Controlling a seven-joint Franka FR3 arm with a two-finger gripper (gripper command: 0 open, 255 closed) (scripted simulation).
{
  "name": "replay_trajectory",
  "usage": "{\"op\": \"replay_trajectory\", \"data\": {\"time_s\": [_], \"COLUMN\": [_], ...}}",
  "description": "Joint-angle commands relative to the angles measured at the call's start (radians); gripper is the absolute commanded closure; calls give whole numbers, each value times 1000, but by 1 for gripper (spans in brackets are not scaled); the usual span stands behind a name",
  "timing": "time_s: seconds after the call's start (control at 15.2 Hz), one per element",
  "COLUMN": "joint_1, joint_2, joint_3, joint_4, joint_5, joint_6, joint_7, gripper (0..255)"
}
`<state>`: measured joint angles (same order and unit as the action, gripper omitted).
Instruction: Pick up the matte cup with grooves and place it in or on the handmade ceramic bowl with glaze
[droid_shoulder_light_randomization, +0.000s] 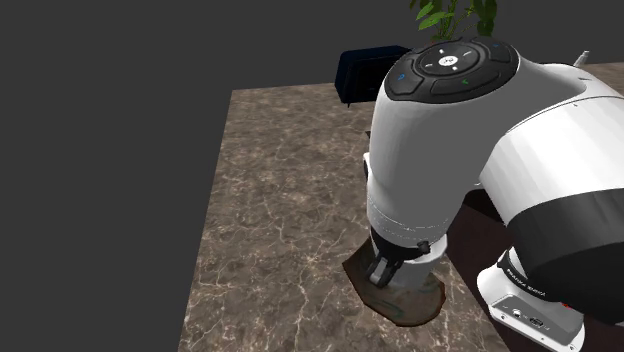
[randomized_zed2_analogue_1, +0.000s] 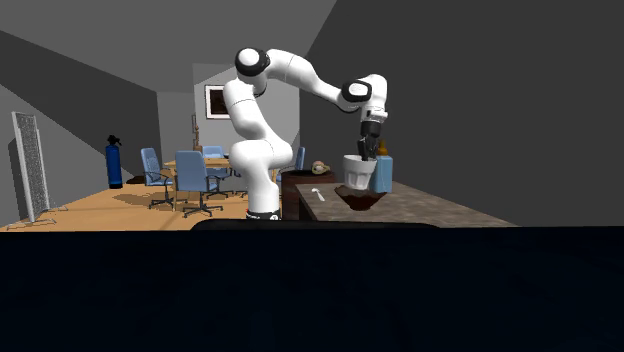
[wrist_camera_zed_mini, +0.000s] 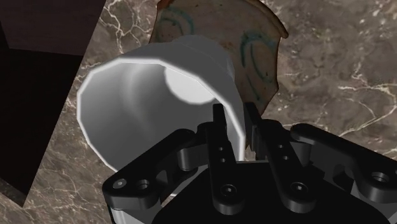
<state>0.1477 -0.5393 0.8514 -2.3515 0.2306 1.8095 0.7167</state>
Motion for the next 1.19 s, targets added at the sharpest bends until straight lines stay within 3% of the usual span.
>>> {"op": "replay_trajectory", "data": {"time_s": [0.0, 0.46, 0.53, 0.86, 1.12], "joint_1": [2, 1, 1, 1, -5], "joint_2": [1, 2, 2, 2, 1], "joint_3": [7, 7, 7, 7, -15], "joint_4": [-12, -12, -12, -12, 114], "joint_5": [4, 4, 4, 4, -14], "joint_6": [15, 15, 15, 15, -110], "joint_7": [4, 4, 4, 4, 10], "gripper": [255, 255, 0, 0, 0]}}
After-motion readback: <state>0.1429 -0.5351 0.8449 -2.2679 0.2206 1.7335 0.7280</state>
